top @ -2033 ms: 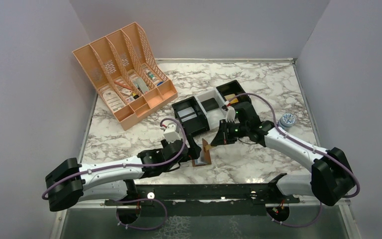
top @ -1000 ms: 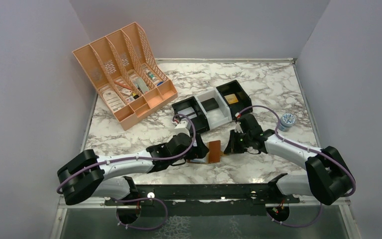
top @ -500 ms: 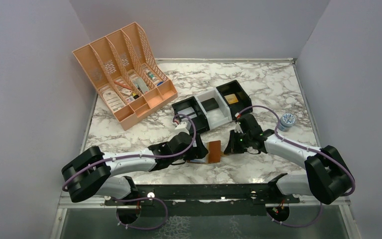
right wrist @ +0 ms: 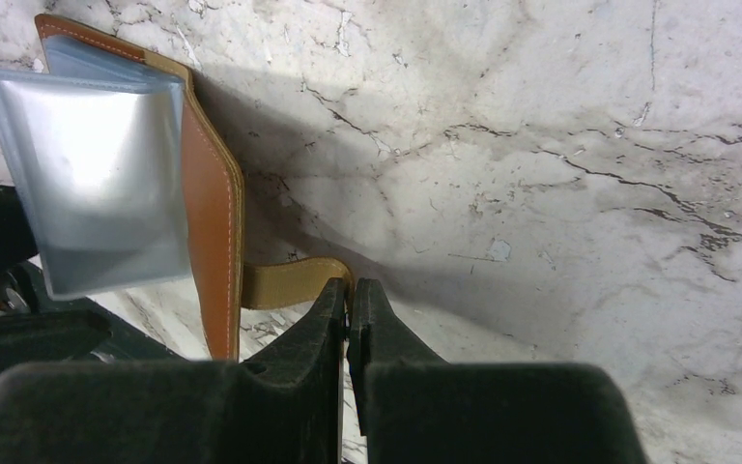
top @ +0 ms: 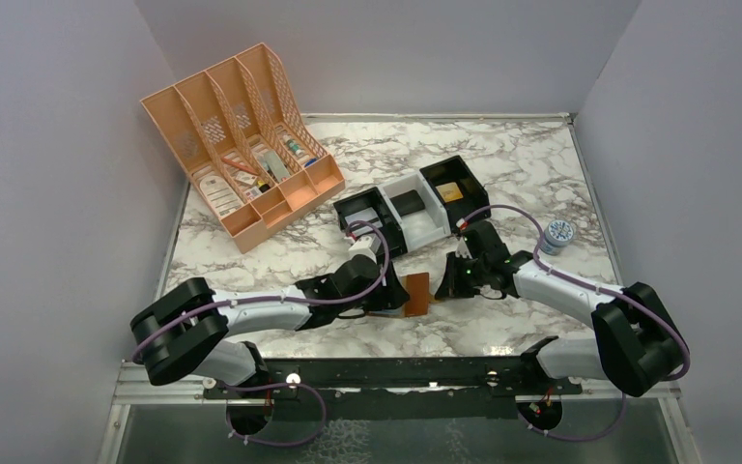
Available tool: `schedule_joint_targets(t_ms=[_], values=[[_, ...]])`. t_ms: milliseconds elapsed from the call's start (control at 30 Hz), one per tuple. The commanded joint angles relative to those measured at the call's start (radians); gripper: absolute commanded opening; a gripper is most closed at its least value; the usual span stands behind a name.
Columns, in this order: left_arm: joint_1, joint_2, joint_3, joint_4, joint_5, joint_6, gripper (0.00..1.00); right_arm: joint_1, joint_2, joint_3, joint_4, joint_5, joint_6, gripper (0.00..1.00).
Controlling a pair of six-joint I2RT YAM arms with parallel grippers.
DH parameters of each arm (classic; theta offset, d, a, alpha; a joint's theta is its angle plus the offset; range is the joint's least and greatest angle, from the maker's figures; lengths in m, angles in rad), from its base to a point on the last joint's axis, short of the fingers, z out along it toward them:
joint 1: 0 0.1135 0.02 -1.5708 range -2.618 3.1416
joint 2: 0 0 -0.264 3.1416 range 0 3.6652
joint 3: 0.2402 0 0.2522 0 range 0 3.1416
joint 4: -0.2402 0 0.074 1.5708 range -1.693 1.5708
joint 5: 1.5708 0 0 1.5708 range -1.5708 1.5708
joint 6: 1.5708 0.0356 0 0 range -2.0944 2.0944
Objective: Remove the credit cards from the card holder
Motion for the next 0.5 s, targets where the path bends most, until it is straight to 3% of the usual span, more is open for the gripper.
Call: schedule_joint_targets(t_ms=[0, 100, 367, 467], values=[[-0.013, 0.009, 0.028, 0.071, 0.05, 0.022, 0.64, 0.001, 0.011, -0.002, 0.042, -0.004, -0.007, 0.01], [-0.013, 0.012, 0.048, 0.023, 0.026, 0.022, 0.71, 0.0, 0.015, -0.001, 0.04, -0.006, -0.006, 0.01], [-0.044, 0.013, 0.106, 0.084, 0.105, 0.117, 0.53, 0.001, 0.007, -0.001, 0.041, -0.003, -0.001, 0.01], [-0.046, 0.04, 0.123, 0.087, 0.108, 0.118, 0.43, 0.001, -0.009, 0.001, 0.04, 0.005, 0.007, 0.01]])
